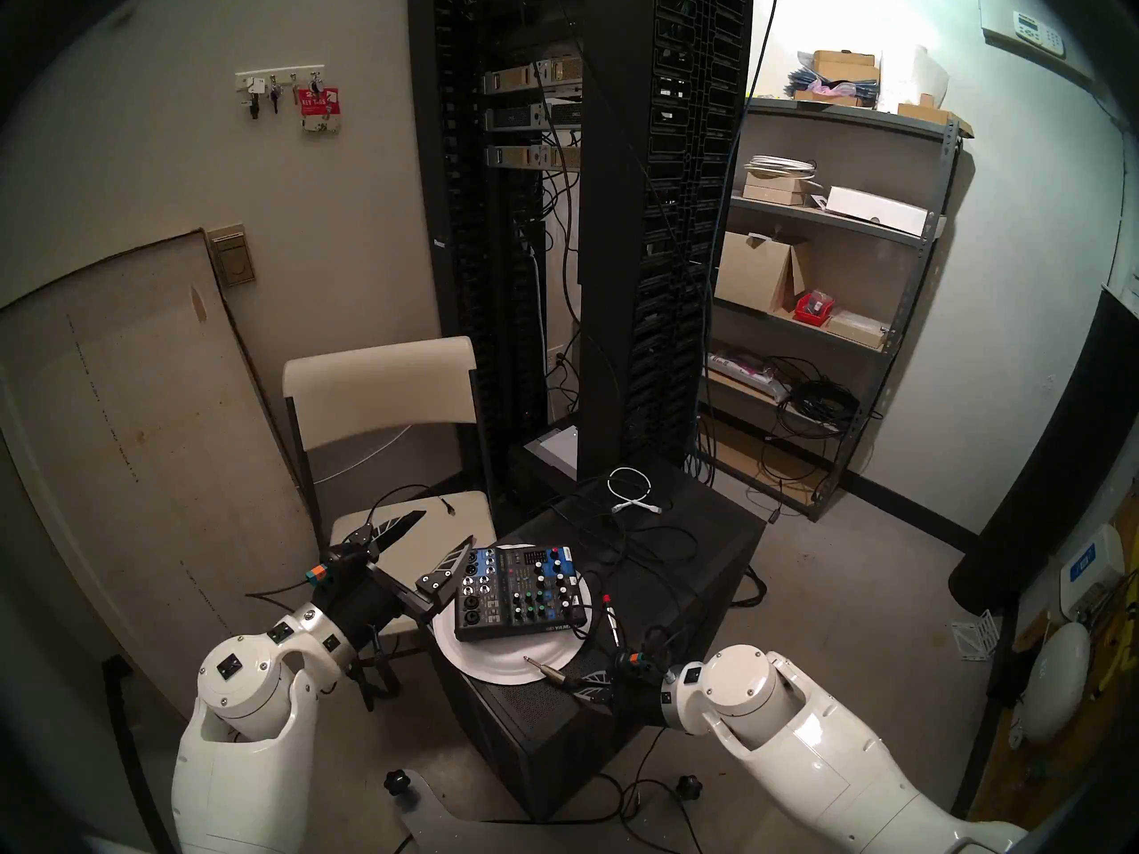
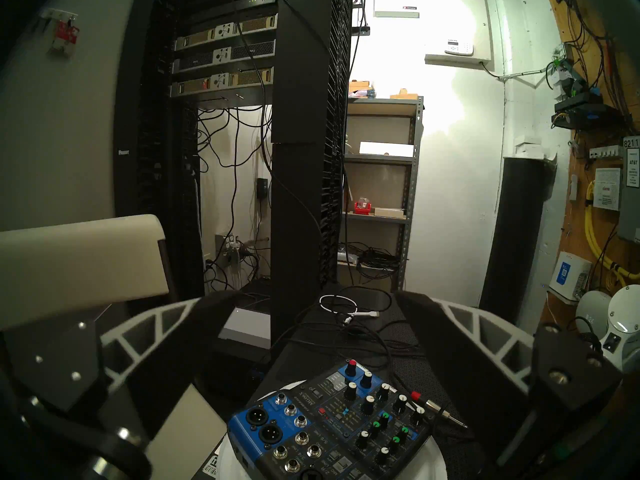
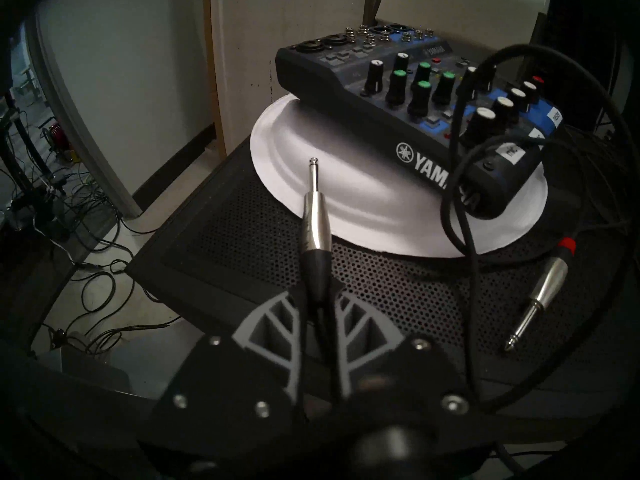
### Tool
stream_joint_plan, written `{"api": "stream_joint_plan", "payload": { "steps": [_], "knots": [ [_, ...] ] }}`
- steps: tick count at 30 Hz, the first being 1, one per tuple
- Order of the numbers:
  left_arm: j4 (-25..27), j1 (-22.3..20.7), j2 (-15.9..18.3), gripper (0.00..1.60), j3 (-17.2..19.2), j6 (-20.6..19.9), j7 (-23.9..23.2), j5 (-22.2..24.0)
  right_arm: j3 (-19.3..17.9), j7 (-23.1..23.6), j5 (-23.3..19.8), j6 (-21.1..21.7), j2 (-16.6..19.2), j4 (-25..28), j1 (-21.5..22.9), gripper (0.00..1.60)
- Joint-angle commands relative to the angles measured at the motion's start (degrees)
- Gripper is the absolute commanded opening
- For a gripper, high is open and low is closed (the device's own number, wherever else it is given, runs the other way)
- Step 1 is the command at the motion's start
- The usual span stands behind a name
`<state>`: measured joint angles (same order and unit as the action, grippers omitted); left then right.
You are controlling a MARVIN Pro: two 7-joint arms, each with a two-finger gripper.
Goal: Insert aux cable
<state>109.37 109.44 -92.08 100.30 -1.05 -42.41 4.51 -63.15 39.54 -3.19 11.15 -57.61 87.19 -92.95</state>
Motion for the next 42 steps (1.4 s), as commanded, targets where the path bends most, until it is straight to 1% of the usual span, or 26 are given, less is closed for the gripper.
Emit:
{"api": "stream_joint_plan", "payload": {
  "steps": [1, 12, 23, 24, 25, 26, 29, 33, 37, 40, 42],
  "knots": [
    [0.99, -0.05, 0.03, 1.6, 0.05, 0.08, 0.05, -0.05, -0.29, 1.17, -0.77, -0.76, 0.43, 1.13, -0.04, 0.0],
    [0.95, -0.08, 0.03, 1.6, 0.06, 0.11, 0.02, -0.04, -2.69, 2.17, -2.87, -1.1, 2.43, 7.95, -2.97, 0.0],
    [0.94, -0.09, 0.02, 1.6, 0.07, 0.11, 0.01, -0.04, -7.08, 1.24, -5.69, -2.64, 3.43, 14.81, -7.31, 0.0],
    [0.93, -0.09, 0.02, 1.6, 0.07, 0.11, 0.01, -0.04, -7.76, 0.46, -6.1, -2.92, 3.11, 15.5, -8.08, 0.0],
    [0.89, -0.24, 0.34, 1.6, 0.1, -0.3, -0.64, 0.43, -7.95, 0.26, -6.16, -2.83, 3.09, 15.99, -8.35, 0.0],
    [0.64, -0.34, 1.09, 1.6, -0.08, 0.91, -1.35, 0.05, -8.25, -0.01, -6.43, -2.98, 2.9, 16.34, -8.69, 0.0],
    [-0.02, -0.8, 2.91, 1.6, -0.17, 2.33, -4.19, 0.62, -8.63, -0.82, -6.62, -2.94, 2.44, 16.89, -9.28, 0.0],
    [-0.4, -1.75, 6.49, 1.6, -0.2, 2.98, -8.27, -0.09, -8.49, -1.39, -6.36, -2.89, 1.91, 17.1, -9.04, 0.0],
    [-0.96, -2.64, 9.26, 1.6, -0.45, 4.83, -11.15, -2.02, -8.19, -1.66, -6.1, -2.75, 1.33, 17.05, -8.33, 0.0],
    [-1.61, -3.59, 11.11, 1.6, -1.25, 6.51, -12.3, -5.25, -7.99, -2.43, -5.54, -1.63, 1.04, 17.68, -8.12, 0.0],
    [-1.99, -4.12, 11.66, 1.6, -1.61, 7.09, -12.95, -6.55, -7.75, -2.68, -5.42, -0.88, 0.77, 18.04, -7.93, 0.0]
  ]
}}
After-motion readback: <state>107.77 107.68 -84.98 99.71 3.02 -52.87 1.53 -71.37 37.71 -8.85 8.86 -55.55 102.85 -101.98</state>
